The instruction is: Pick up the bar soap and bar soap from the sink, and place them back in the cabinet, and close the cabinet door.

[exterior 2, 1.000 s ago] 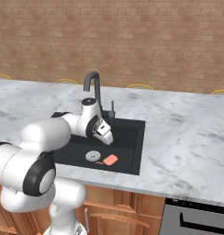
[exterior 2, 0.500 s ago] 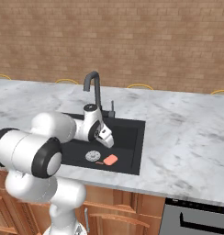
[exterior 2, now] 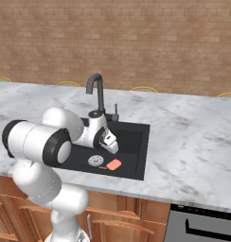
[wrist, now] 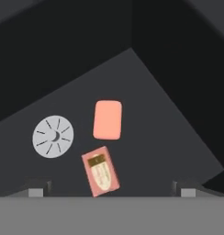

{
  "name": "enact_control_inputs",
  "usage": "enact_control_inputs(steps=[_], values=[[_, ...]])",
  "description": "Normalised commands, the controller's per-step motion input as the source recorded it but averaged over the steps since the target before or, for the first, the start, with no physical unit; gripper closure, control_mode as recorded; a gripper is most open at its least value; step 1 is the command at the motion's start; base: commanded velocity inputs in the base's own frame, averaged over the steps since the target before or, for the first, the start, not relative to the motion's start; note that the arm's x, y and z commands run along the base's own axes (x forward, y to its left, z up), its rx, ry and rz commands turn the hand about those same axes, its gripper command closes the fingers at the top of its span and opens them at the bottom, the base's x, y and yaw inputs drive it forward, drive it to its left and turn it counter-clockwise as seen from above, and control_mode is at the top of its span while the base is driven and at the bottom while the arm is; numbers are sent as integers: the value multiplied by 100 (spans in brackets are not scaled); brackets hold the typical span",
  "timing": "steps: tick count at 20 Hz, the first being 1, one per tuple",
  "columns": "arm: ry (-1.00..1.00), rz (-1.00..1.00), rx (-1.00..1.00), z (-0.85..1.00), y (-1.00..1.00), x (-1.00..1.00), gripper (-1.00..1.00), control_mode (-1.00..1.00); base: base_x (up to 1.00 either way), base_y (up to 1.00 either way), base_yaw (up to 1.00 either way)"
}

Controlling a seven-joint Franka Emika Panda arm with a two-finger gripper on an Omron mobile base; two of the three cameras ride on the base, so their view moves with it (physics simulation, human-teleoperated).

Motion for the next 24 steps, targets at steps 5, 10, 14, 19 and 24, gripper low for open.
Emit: enact_control_inputs(steps=[5,10,14,19,24], values=[[0,0,0,-22,0,22,-100,-100,0,0,0],[0,0,0,-17,-1,17,-100,-100,0,0,0],[0,0,0,-20,-5,17,-100,-100,0,0,0],[0,0,0,-23,-9,18,-100,-100,0,0,0],[0,0,0,-22,-5,9,-100,-100,0,0,0]])
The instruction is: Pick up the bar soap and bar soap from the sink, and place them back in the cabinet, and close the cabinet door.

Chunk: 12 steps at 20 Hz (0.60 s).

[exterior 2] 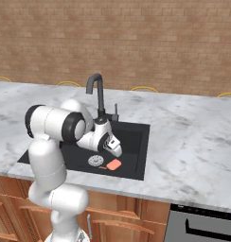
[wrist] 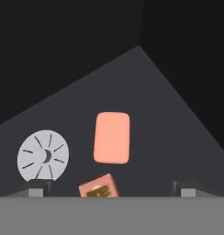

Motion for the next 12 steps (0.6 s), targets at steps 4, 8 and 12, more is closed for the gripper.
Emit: enact_control_inputs(steps=[4,8,12], values=[[0,0,0,-21,0,0,-100,-100,0,0,0],[0,0,0,-17,0,0,-100,-100,0,0,0],[0,0,0,-24,0,0,-100,-100,0,0,0]])
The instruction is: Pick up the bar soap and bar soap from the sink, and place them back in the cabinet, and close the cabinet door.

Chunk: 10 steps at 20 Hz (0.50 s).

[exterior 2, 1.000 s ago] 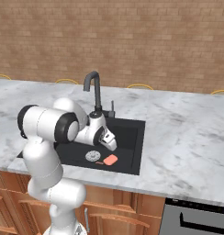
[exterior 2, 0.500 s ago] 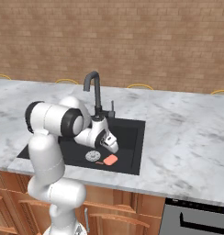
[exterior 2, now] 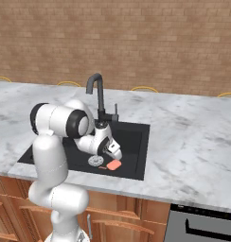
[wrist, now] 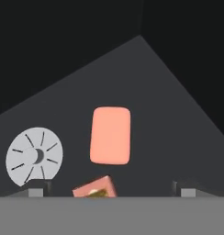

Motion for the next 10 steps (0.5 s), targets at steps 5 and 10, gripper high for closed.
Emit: enact_control_inputs(steps=[5,10], values=[[0,0,0,-23,0,2,-100,-100,0,0,0],[0,0,0,-21,0,4,-100,-100,0,0,0]])
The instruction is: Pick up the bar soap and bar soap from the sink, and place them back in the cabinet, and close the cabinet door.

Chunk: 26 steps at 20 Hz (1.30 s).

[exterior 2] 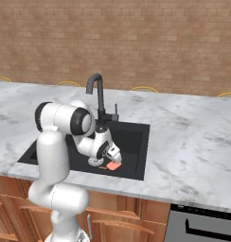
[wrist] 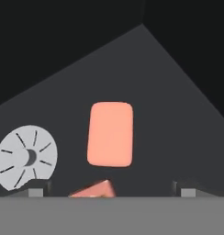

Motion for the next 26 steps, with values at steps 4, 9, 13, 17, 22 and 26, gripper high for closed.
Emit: enact_control_inputs(steps=[4,9,13,17,22,26], values=[[0,0,0,-20,0,6,-100,-100,0,0,0],[0,0,0,-19,-2,12,-100,-100,0,0,0],[0,0,0,-16,-5,13,-100,-100,0,0,0],[0,0,0,-13,-13,7,-100,-100,0,0,0],[0,0,0,-16,-14,5,-100,-100,0,0,0],[0,0,0,-21,-4,1,-100,-100,0,0,0]])
